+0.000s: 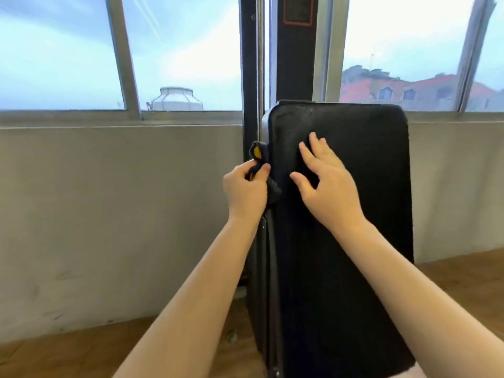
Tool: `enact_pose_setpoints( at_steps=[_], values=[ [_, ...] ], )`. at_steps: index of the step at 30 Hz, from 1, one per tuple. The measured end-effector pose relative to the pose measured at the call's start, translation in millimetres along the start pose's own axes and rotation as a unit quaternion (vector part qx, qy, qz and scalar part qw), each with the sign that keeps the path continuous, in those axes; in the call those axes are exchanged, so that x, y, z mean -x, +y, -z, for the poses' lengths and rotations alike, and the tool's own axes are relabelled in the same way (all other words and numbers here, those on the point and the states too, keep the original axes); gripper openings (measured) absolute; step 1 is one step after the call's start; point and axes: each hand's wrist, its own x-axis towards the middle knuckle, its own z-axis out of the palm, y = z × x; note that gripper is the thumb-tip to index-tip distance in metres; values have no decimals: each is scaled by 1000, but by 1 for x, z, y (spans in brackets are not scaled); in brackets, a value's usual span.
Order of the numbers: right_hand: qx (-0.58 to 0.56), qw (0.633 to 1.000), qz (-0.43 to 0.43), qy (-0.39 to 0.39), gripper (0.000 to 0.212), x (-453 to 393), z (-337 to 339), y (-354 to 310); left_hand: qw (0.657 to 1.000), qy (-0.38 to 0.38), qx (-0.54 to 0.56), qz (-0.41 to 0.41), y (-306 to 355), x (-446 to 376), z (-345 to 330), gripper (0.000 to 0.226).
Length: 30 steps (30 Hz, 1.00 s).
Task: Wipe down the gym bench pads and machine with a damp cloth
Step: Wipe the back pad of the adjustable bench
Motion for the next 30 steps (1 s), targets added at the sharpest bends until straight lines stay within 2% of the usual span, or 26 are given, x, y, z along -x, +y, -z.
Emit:
enact_pose_setpoints(
  at_steps=[5, 7, 11, 15, 17, 24, 27, 30],
  values=[
    [18, 1000, 16, 16, 57, 22, -18, -2, 998, -51, -37, -9, -29, 40, 21, 11],
    [18, 999, 18, 27, 56, 22, -20, -1, 995, -50, -67, -47, -26, 28, 27, 13],
    [28, 998, 20, 46, 56, 21, -23, 2, 997, 29, 25, -72, 4, -29, 16, 22],
    [26, 997, 36, 62, 54, 23, -28, 7, 996, -11, 41, -75, 1, -46, -13, 22],
    [24, 997, 42, 67, 54, 22, -31, 10, 996, -5, 48, -81, -14, -38, -16, 22],
    [-14, 990, 44, 134, 50, 19, -48, 13, 985, 1, -54, -161, -51, 16, 4, 19],
    [-16, 992, 41, 121, 48, 20, -45, 10, 990, -33, -59, -120, -67, 55, 16, 32],
    [-16, 996, 27, 83, 49, 22, -35, 6, 996, -57, -50, -51, -63, 61, 25, 19]
  ],
)
